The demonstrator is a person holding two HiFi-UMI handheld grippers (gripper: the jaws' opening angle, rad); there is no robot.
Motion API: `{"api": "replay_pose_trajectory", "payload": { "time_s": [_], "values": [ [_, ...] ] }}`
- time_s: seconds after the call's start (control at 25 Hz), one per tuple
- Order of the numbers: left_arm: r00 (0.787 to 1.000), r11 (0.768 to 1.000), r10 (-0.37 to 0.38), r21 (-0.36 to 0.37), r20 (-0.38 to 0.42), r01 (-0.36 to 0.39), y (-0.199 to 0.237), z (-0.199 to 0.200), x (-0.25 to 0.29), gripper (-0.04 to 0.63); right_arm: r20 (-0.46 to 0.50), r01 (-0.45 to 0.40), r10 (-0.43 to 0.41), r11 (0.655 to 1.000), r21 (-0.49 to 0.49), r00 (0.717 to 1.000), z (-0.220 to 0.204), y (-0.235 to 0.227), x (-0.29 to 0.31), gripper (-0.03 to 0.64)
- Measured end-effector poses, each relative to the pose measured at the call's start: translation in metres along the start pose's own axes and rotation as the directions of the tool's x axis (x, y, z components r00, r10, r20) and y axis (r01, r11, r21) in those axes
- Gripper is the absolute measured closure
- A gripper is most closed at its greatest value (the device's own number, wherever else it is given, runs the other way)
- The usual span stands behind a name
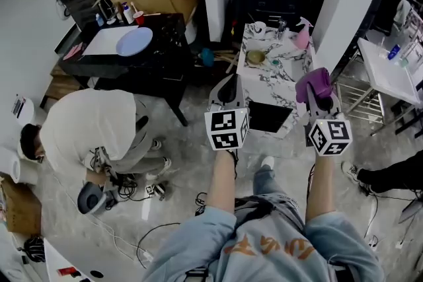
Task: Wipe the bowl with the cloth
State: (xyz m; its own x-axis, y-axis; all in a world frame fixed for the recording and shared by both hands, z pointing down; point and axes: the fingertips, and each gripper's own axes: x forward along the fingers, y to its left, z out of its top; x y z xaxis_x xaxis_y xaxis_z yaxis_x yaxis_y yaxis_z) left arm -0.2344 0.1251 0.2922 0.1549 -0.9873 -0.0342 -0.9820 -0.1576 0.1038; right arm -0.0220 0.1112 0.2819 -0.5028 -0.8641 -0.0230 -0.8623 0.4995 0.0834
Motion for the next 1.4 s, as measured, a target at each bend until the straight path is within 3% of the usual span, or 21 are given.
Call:
{"api": "replay_pose_trajectory", "payload": {
  "time_s": [0.24, 0.52, 0.72, 1.08, 1.4],
  "values": [
    [0.997, 0.999, -0.031, 0.041, -0.067, 0.034, -0.020, -0.019, 0.053, 0.574, 0.011, 0.029, -0.030, 0.998, 0.063, 0.999, -0.018, -0.046, 0.031, 0.535],
    [0.986, 0.997, -0.017, 0.074, -0.166, 0.029, -0.022, -0.064, 0.120, 0.574, -0.027, 0.036, -0.033, 0.991, 0.132, 0.999, -0.061, -0.097, 0.079, 0.535],
    [0.966, 0.996, 0.001, 0.088, -0.258, 0.023, -0.023, -0.096, 0.184, 0.574, -0.087, 0.033, -0.018, 0.984, 0.174, 0.996, -0.095, -0.139, 0.128, 0.535],
    [0.927, 0.999, 0.039, 0.037, -0.373, -0.027, -0.033, -0.139, 0.295, 0.574, -0.159, 0.002, 0.029, 0.982, 0.190, 0.987, -0.125, -0.219, 0.220, 0.535],
    [0.886, 0.993, 0.079, 0.111, -0.457, -0.031, -0.028, -0.152, 0.343, 0.572, -0.163, -0.050, 0.092, 0.968, 0.247, 0.982, -0.145, -0.237, 0.266, 0.535]
  ]
}}
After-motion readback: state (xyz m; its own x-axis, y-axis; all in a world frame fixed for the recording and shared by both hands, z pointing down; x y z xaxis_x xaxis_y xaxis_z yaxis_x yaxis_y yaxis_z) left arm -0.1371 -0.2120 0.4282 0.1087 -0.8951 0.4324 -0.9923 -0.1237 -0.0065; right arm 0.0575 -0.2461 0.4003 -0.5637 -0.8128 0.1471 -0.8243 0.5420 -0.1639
